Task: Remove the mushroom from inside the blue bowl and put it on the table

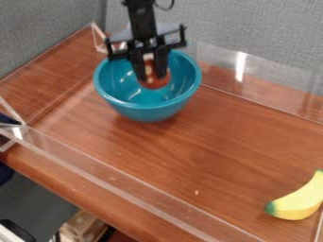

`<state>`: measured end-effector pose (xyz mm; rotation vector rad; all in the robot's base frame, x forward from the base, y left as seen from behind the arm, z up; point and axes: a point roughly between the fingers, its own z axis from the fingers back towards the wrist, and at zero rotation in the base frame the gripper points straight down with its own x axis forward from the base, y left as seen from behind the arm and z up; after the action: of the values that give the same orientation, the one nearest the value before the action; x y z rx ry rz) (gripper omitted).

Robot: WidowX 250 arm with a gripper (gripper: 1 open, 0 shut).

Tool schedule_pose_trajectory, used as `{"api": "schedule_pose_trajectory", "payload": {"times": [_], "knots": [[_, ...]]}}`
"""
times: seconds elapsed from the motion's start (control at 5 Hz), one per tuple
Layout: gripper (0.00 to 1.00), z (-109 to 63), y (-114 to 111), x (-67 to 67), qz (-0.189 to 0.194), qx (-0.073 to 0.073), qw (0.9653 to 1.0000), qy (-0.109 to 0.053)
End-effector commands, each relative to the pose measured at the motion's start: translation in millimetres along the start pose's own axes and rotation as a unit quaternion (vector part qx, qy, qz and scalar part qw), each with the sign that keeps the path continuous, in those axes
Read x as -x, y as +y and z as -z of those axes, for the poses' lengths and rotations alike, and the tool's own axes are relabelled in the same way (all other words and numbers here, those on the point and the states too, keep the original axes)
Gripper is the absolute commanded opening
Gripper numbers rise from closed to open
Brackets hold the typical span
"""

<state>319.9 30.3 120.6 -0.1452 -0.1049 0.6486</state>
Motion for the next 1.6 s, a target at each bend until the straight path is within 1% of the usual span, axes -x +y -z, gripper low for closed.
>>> {"api": "schedule_pose_trajectory", "payload": {"times": [0.0, 0.2, 0.4, 0.6, 0.8, 1.0, 1.2, 1.4], "knots": [[0.0, -41.4, -12, 11.9, 0.03, 0.036, 0.9983, -0.036], [0.0, -44.6, -19, 38.1, 0.066, 0.041, 0.9964, -0.033], [0.0, -36.7, -26, 68.7, 0.105, 0.038, 0.9935, -0.021], [0.0, -16.6, -33, 102.7, 0.151, 0.023, 0.9882, -0.012], [0.0, 5.3, -32, 125.4, 0.188, 0.003, 0.9822, -0.008], [0.0, 28.0, -28, 141.5, 0.217, -0.015, 0.9761, 0.002], [0.0, 47.6, -24, 148.3, 0.234, -0.031, 0.9718, 0.004], [0.0, 49.4, -14, 121.0, 0.197, -0.029, 0.9799, -0.011]]}}
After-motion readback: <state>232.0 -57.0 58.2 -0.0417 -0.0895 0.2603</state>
